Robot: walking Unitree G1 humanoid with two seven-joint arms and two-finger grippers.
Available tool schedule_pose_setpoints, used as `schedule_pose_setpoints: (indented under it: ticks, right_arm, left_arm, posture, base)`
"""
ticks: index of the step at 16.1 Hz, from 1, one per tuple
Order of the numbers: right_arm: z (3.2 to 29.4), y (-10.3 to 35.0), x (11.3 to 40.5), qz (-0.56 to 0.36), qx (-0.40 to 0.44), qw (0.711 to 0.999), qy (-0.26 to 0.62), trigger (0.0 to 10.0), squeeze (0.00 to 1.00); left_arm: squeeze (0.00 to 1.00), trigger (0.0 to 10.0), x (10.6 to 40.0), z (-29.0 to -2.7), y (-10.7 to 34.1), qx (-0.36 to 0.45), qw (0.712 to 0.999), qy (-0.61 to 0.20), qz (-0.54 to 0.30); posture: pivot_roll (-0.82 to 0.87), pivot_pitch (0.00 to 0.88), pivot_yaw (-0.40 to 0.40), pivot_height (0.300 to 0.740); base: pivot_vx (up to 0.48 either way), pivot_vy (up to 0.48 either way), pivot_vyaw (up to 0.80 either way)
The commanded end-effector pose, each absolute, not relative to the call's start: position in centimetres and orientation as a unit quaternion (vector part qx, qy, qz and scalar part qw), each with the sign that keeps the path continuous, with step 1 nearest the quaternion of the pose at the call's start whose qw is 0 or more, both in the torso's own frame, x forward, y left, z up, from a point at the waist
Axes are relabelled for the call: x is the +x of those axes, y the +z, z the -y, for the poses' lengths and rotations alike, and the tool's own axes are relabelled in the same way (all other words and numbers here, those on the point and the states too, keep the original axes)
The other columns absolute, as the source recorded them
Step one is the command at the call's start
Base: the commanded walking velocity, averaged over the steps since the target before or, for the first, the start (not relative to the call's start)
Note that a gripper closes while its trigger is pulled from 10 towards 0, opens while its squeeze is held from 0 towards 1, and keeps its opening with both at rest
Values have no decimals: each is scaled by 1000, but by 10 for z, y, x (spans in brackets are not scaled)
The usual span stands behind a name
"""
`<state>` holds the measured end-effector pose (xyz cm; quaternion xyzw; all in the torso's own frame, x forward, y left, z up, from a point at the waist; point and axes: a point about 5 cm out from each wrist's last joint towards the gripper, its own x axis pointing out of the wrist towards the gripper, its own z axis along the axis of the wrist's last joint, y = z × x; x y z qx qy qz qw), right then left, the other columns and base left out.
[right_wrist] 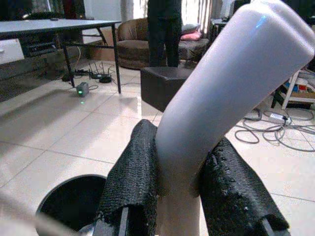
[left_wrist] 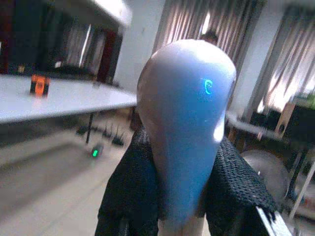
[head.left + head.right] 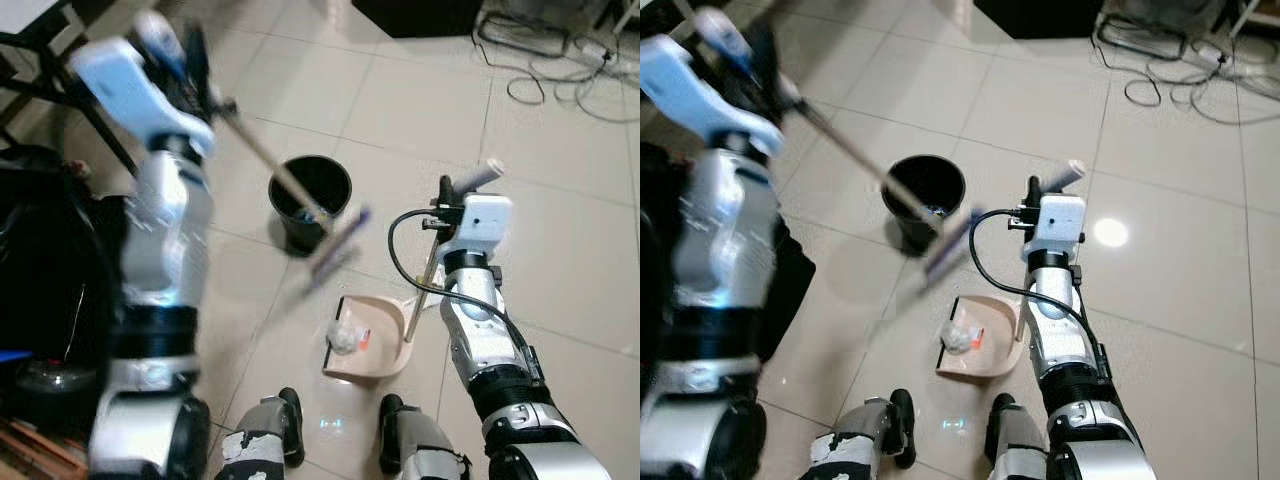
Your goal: Sweep floor
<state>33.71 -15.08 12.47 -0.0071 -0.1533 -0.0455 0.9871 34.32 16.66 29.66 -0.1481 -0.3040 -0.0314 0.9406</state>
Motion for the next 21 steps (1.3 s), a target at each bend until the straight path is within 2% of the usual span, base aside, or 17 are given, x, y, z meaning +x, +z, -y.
schedule_pose_setpoints:
  ticks: [1, 2, 3, 4, 5, 12, 16, 21]
  right_arm:
    - [156, 120, 334, 155, -2, 986, -53, 10000, 0]
    - [156, 120, 333, 154, -2, 987, -54, 10000, 0]
    - [157, 118, 331, 154, 0, 987, -54, 10000, 0]
    - [159, 117, 328, 159, 3, 986, -55, 10000, 0]
    - [161, 117, 327, 163, 6, 985, -56, 10000, 0]
    - [177, 136, 314, 209, 65, 973, -70, 10000, 0]
    - [187, 160, 294, 237, 113, 963, -64, 10000, 0]
    - [184, 171, 274, 214, 156, 964, -35, 10000, 0]
  left_arm:
    - [0, 10000, 336, -169, 317, -157, 925, -45, 343]
    - [0, 10000, 337, -171, 318, -153, 925, -42, 344]
    - [0, 10000, 339, -178, 315, -113, 933, -34, 340]
    - [0, 10000, 341, -189, 300, -24, 946, -30, 321]
    - [0, 10000, 341, -193, 291, 7, 951, -32, 308]
    - [0, 10000, 332, -199, 257, 67, 964, -42, 255]
    - [0, 10000, 322, -219, 228, 123, 972, 10, 201]
    - [0, 10000, 312, -225, 206, 123, 981, 37, 147]
  posture:
    - [127, 116, 23, 740]
    - [127, 116, 23, 740]
    - [123, 101, 28, 740]
    - [109, 92, 38, 740]
    - [103, 89, 41, 740]
    - [58, 62, 54, 740]
    - [24, 41, 43, 740]
    - [12, 32, 43, 740]
  base:
    - [0, 0, 0]
    - [0, 0, 0]
    - [0, 0, 0]
    - [0, 0, 0]
    - [0, 0, 0]
    - [0, 0, 0]
    - [0, 0, 0]
    - [0, 0, 0]
